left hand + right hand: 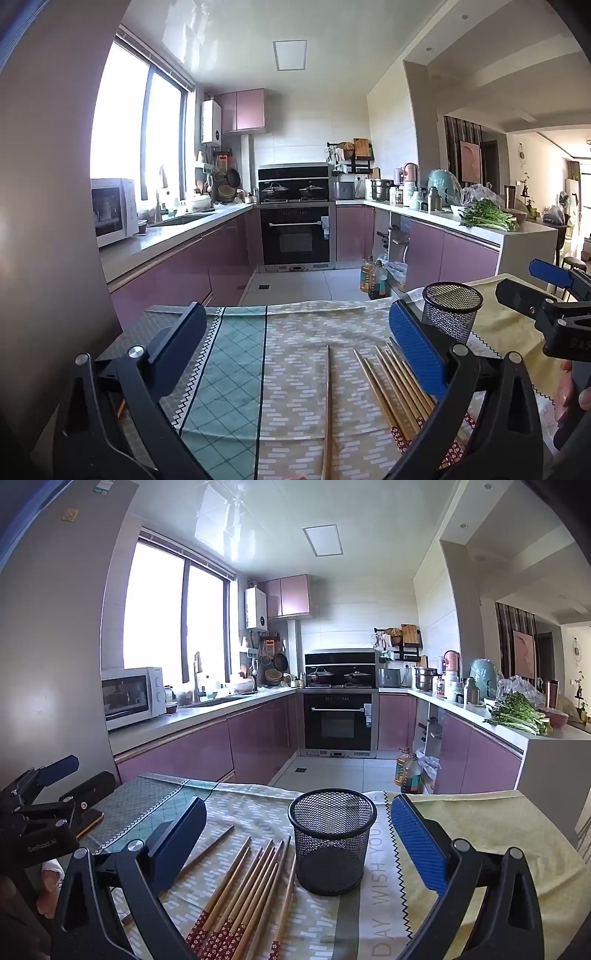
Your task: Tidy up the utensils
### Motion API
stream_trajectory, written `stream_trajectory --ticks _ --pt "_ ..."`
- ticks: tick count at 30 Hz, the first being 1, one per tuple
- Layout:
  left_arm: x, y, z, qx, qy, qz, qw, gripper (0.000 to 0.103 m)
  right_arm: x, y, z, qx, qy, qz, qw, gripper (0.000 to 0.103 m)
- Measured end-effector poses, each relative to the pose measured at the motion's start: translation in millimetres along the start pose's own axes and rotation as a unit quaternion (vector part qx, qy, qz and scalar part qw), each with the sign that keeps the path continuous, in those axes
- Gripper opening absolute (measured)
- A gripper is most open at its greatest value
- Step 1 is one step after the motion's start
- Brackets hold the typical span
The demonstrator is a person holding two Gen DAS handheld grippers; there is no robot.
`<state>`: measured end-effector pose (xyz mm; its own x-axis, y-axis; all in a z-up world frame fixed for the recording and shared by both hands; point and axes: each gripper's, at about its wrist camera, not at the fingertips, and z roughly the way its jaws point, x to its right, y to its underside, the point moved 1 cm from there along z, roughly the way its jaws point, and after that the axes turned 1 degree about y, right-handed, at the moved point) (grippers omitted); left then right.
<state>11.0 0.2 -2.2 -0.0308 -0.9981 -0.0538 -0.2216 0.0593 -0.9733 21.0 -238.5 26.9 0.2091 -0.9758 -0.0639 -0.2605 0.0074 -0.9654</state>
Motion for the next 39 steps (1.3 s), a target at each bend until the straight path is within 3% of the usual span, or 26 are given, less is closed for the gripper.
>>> stream_trajectory --ticks 39 --pt "-7.1 -1.0 -2.0 0.042 0.027 -0.023 0.9985 0.097 -5.4 -2.3 -2.4 0.027 0.024 -0.013 0.999 0.097"
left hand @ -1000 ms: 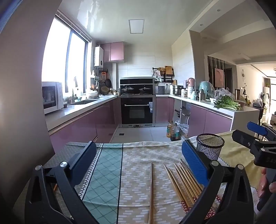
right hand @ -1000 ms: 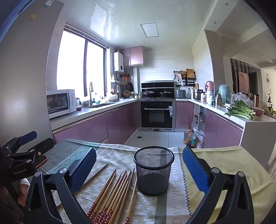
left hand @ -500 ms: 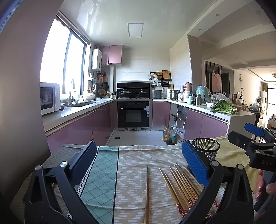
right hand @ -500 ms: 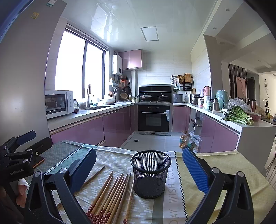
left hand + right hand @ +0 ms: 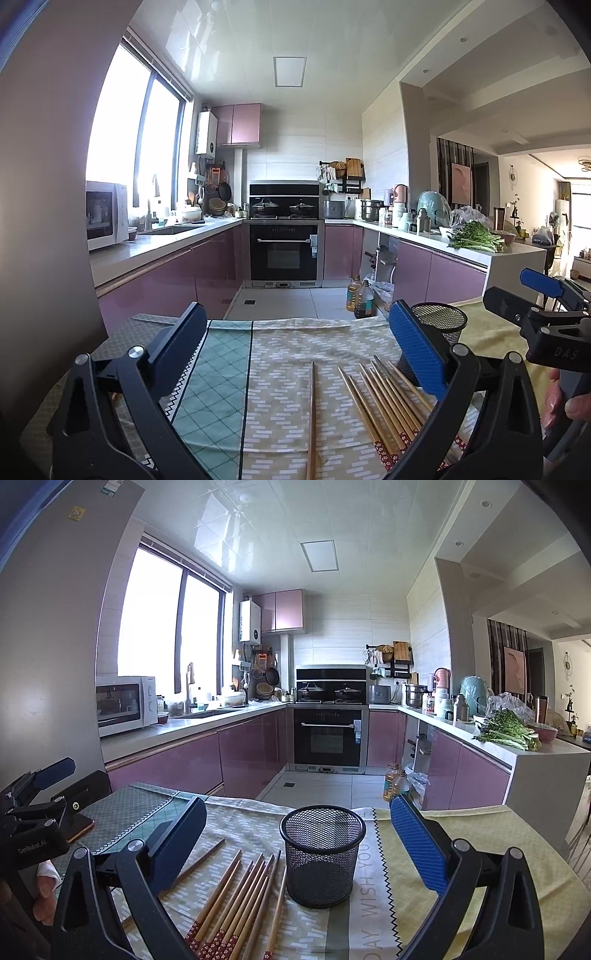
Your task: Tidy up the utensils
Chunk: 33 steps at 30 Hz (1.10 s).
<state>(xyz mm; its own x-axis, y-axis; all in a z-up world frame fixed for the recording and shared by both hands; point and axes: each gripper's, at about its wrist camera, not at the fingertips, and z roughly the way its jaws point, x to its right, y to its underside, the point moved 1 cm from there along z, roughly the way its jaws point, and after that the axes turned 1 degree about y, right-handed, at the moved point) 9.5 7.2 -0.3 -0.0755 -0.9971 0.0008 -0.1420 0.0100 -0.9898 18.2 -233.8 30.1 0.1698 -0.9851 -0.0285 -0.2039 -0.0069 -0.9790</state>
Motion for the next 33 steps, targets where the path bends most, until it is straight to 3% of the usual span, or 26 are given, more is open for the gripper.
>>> stream_trajectory --ticks 33 --pt "4.1 2.1 -4.1 0.009 -0.002 0.004 1.0 0.097 0.4 2.6 0.0 0.002 0.0 0.009 1.0 0.097"
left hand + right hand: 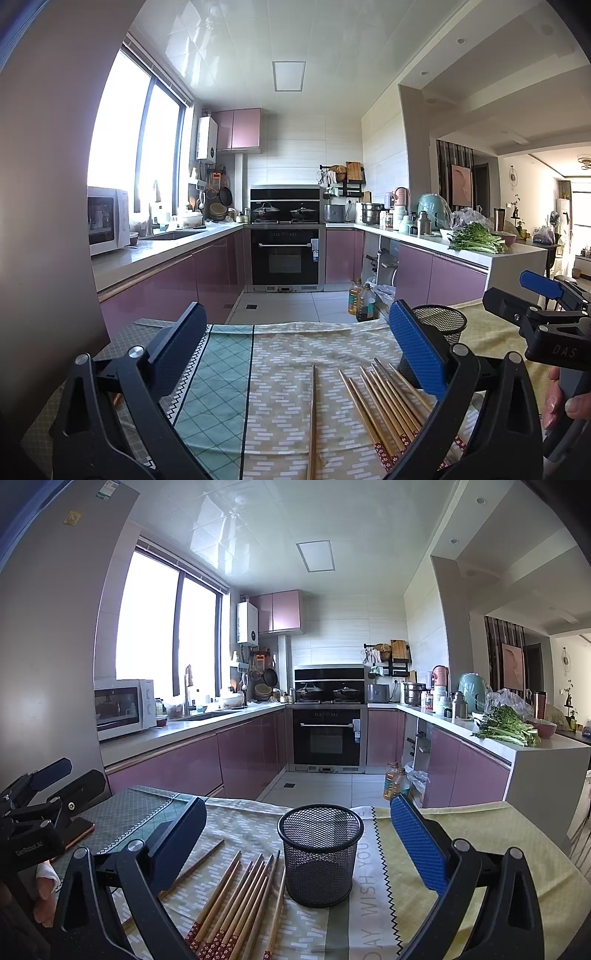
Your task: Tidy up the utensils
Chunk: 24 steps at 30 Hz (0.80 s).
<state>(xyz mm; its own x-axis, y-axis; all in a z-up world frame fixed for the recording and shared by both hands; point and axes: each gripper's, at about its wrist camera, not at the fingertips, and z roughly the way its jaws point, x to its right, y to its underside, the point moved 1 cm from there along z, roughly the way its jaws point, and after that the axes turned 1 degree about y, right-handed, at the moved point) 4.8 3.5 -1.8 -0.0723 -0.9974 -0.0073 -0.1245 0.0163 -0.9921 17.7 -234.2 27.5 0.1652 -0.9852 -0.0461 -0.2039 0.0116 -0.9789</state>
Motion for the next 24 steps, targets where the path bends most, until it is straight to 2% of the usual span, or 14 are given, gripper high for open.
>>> stream_trajectory --ticks 24 --pt "2.4 0.7 0.7 -0.002 0.001 0.002 1.0 0.097 0.9 0.7 0.4 -0.001 -0.003 0.002 1.0 0.097"
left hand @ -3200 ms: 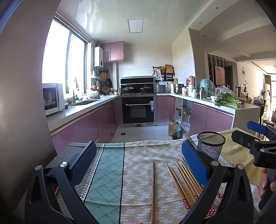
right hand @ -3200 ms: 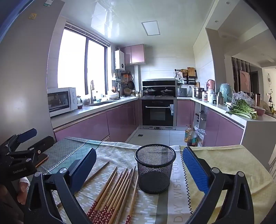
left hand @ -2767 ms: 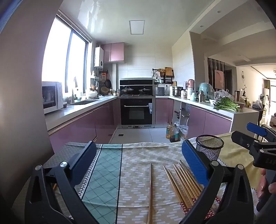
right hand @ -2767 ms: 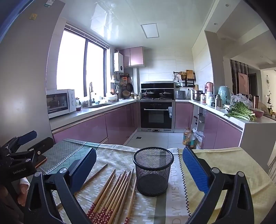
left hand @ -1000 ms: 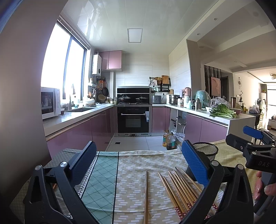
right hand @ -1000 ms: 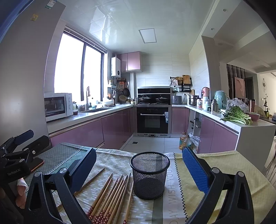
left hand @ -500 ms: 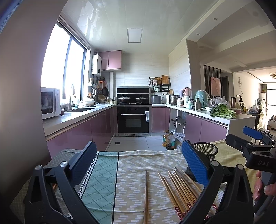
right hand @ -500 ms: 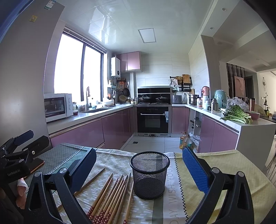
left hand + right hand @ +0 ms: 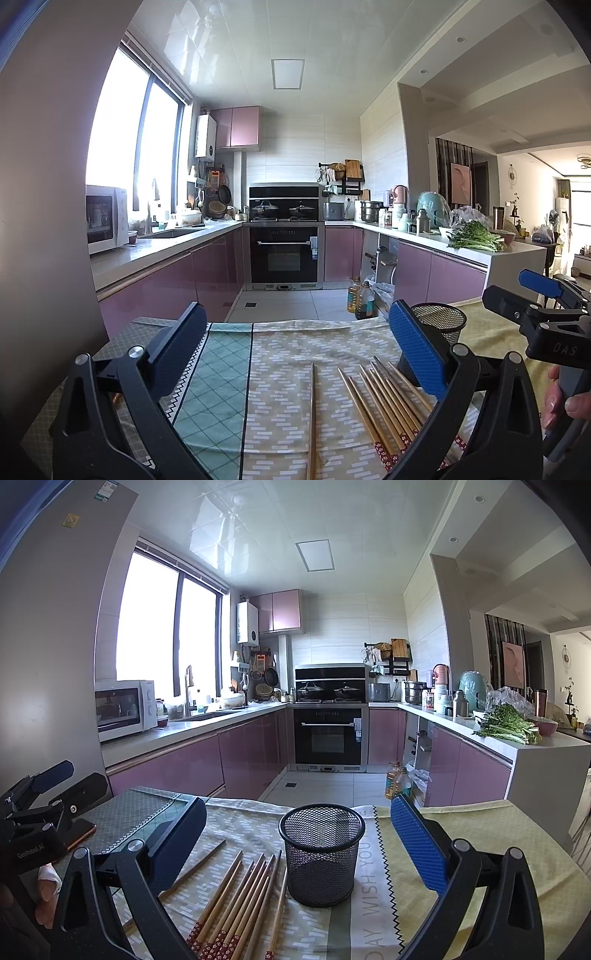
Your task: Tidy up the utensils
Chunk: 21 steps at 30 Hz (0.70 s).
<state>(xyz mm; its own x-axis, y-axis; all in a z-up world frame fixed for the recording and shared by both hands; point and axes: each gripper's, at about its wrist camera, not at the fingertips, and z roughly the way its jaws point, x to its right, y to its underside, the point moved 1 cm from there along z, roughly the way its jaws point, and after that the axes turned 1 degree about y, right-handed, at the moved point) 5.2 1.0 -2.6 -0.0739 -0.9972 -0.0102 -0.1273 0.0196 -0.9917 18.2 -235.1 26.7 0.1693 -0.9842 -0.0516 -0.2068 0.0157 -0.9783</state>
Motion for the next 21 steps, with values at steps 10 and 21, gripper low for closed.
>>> stream_trajectory --ticks 10,21 --pt "0 3 2 -0.007 0.002 0.002 1.0 0.097 0 2 2 -0.005 -0.004 0.001 1.0 0.097" --pt "-13 22 33 -0.095 0.012 0.024 0.9951 0.097 2 27 26 -0.112 -0.041 -0.009 0.993 0.097"
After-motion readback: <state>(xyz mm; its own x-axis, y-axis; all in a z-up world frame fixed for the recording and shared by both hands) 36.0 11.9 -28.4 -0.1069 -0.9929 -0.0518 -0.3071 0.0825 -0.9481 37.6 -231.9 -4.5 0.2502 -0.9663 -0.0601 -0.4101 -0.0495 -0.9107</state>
